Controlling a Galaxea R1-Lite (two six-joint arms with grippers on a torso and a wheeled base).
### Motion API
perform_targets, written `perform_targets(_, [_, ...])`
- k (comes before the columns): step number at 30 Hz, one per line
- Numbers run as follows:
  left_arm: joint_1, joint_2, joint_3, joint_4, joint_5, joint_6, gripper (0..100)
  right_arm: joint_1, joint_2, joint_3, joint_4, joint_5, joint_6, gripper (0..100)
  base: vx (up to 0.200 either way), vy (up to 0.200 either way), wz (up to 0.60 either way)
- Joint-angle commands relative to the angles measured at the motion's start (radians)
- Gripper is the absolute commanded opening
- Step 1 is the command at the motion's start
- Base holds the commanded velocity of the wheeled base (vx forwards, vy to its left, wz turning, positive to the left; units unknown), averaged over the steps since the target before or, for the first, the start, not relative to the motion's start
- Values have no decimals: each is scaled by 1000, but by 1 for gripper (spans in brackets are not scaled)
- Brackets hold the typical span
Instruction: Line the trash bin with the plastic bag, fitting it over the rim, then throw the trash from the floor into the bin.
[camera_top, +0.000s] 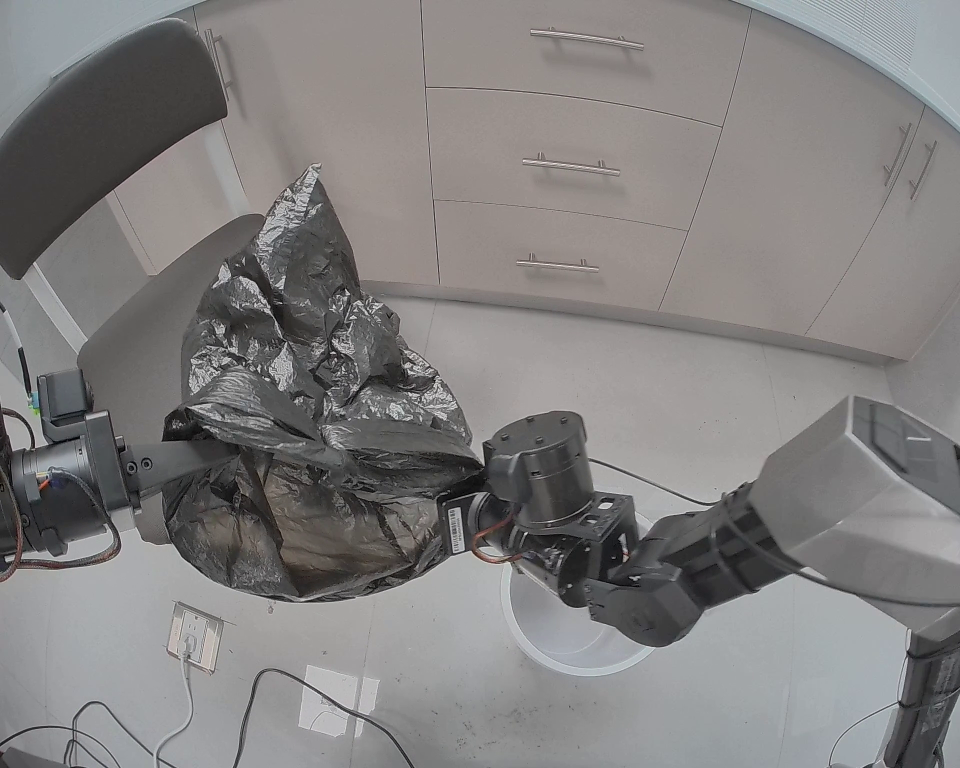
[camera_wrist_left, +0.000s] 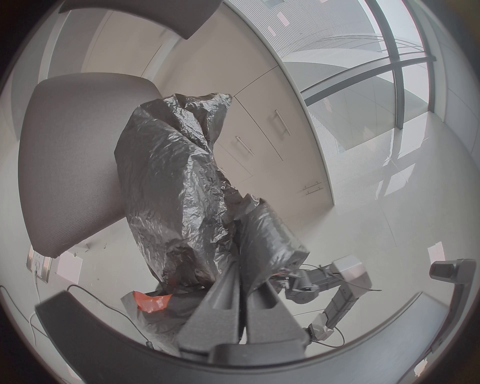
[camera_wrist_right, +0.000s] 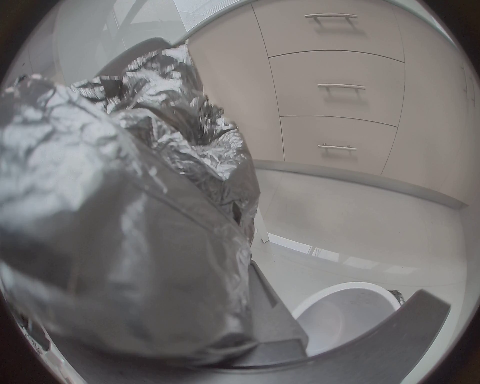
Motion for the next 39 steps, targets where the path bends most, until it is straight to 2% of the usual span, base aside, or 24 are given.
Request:
perform_targets(1, [-6,29,15,-2,0,1,0,-26,-328,255,3,51,-6,0,0,0,0])
perform_targets(5, [-32,29,18,-3,0,1,0,-32,-471,375,8,92,-3,0,0,0,0])
perform_targets(6, [-70,30,17,-3,5,1,0,-32,-556,447,8,98,0,0,0,0,0])
perform_targets(13, [-191,53,-19,-5,8,2,0,-19,-730,603,8,97,40,0,0,0,0])
perform_targets(20, [-368,96,-58,-3,15,1,0,-9,-900,715,106,107,136,0,0,0,0])
perform_targets(24, [-437,139,-54,-3,15,1,0,1,-980,786,150,173,213,0,0,0,0])
perform_targets(34, [-496,257,-55,-5,12,-38,0,12,-1073,929,170,195,282,0,0,0,0])
perform_targets(39, [-507,312,-54,-5,14,-62,0,17,-1116,944,274,281,380,0,0,0,0])
